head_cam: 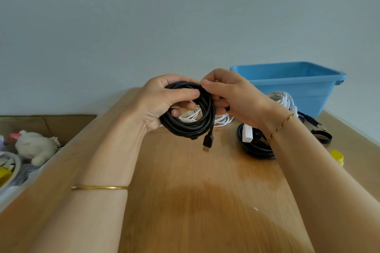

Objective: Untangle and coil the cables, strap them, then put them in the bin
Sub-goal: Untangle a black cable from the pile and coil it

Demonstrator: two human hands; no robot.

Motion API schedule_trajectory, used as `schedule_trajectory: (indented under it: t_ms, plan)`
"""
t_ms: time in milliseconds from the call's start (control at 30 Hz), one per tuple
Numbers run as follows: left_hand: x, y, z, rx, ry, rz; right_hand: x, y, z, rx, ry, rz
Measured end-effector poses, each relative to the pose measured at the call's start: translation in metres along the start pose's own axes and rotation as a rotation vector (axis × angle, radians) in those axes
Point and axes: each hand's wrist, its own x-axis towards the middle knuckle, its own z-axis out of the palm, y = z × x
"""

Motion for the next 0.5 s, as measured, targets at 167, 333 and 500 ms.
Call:
schedule_trajectory:
  t_ms: [167, 333, 500]
  plan:
    - [-0.002, 0.0, 0.004, -0.065, -0.004, 0.003, -0.001, -0.001, -0.001, -0.038, 0.012, -0.024]
    - [-0.003, 0.0, 0.01, -0.069, 0.083, 0.005, -0.001, 0.0, 0.001, -0.087, 0.04, -0.046]
    - [-0.002, 0.002, 0.011, -0.035, 0.137, 0.007, 0.0, 0.0, 0.005, -0.065, 0.052, -0.046]
